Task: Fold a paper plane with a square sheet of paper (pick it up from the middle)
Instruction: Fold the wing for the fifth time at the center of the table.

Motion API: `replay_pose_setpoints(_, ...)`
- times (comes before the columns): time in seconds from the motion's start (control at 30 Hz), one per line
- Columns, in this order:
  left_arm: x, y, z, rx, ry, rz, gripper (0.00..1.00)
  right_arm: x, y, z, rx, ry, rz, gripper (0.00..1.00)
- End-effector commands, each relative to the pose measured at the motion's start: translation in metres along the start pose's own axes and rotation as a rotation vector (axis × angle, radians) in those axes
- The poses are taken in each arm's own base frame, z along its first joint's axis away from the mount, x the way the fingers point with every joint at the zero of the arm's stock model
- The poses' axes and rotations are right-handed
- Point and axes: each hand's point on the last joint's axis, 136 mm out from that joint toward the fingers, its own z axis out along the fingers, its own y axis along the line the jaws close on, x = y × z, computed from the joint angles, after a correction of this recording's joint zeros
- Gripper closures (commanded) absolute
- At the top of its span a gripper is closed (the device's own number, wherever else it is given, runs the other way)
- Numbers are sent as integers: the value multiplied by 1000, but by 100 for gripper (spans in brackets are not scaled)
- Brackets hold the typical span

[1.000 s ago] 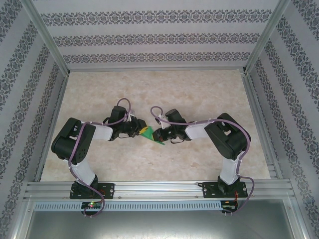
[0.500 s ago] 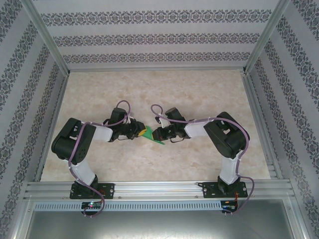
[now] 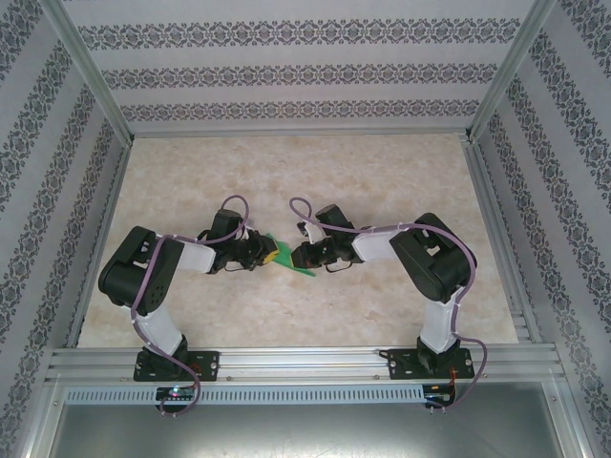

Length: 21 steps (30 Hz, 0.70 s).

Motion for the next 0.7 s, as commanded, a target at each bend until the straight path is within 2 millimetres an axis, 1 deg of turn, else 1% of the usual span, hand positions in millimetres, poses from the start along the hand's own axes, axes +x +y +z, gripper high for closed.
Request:
replay_pose_setpoints(0.0,5,18,-1,-73,-7,-11,83,23,-28,12,75,74,66,91)
replay_pose_setpoints(0.07,5,16,-2,-69,-8,-2,82,23,-28,13,72,81,70,91)
replay_pose_setpoints(0.13,4,8,-4,-43,-8,16,82,23,-27,13,72,80,76,91)
replay_pose_setpoints(0.2,4,-9,-9,6,-12,61,81,22,-27,12,75,68,94,93)
replay_pose_setpoints(0.3,2,-27,-21,39,-52,126,81,13,-23,12,64,11,133,95)
replay_pose_setpoints(0.4,0,-33,-32,35,-95,168,80,-3,-8,12,41,-65,152,95)
replay_pose_setpoints(0.47,-1,-34,-35,38,-112,177,80,-12,-2,13,47,-110,165,95)
replay_pose_setpoints(0.57,0,-33,-33,50,-110,169,80,-25,8,16,49,-169,169,96)
replay_pose_setpoints(0.67,-1,-31,-28,56,-97,159,80,-31,14,22,46,-180,188,96)
